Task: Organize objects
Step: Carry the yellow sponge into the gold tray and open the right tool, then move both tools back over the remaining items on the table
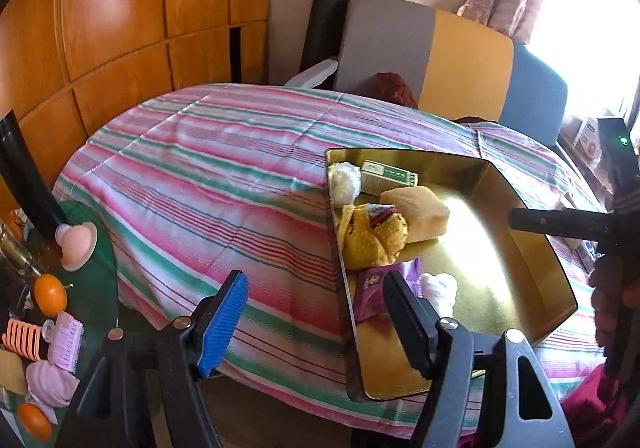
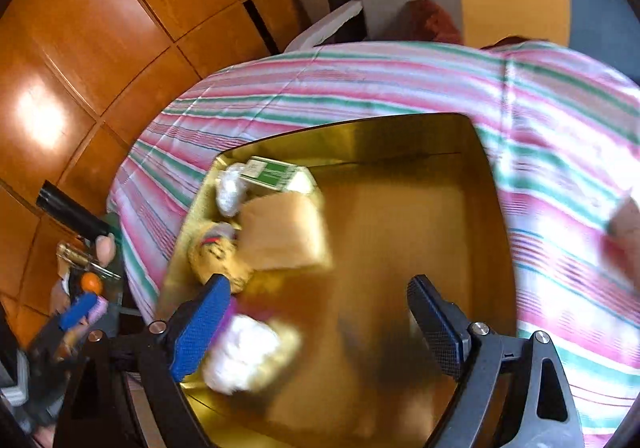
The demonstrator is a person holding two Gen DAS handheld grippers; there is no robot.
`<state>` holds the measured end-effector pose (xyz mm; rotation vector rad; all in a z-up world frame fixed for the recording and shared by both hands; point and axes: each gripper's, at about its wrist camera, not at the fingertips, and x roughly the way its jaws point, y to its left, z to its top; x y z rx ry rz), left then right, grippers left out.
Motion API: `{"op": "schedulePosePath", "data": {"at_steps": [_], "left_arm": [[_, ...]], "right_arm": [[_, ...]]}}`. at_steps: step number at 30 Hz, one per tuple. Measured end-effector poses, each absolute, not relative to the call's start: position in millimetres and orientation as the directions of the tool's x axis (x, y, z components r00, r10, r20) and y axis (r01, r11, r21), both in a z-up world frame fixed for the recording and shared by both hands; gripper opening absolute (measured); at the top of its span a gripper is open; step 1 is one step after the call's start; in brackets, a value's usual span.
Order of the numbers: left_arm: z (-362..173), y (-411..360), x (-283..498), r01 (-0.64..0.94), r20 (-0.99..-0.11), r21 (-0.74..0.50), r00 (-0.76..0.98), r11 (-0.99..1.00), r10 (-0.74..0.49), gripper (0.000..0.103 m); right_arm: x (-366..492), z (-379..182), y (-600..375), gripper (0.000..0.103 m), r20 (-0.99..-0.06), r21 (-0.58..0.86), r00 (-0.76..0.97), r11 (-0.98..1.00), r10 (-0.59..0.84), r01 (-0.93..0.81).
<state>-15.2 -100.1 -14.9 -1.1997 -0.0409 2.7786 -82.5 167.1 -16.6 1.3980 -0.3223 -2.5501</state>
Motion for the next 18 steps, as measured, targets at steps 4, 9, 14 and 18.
{"op": "schedulePosePath", "data": {"at_steps": [4, 9, 14, 18], "left_arm": [[-13, -89, -12, -0.121, -0.718, -0.048, -0.686, -0.991, 0.119, 0.071], [-12, -70, -6, -0.169, -0.718, -0.027, -0.682, -0.985, 0.137, 0.071], [-12, -48, -2, -0.214, -0.719, -0.019, -0.676, -0.977, 0.162, 0.071], [-11, -29, 0, -0.251, -0.722, -0.007, -0.669, -0.968, 0.179, 0.071]], "right_arm": [[-61, -9, 194, 0.091, -0.796, 0.229, -0.559, -0.971, -0.23, 0.073], [-39, 1, 233, 0.091, -0.786, 0.18, -0.595, -0.983, -0.166, 0.036], [-23, 11, 279, 0.091, -0.777, 0.142, -0.623, -0.989, -0.092, -0.032], [-11, 19, 322, 0.091, -0.767, 0.101, -0.641, -0.988, -0.005, -0.113]]}}
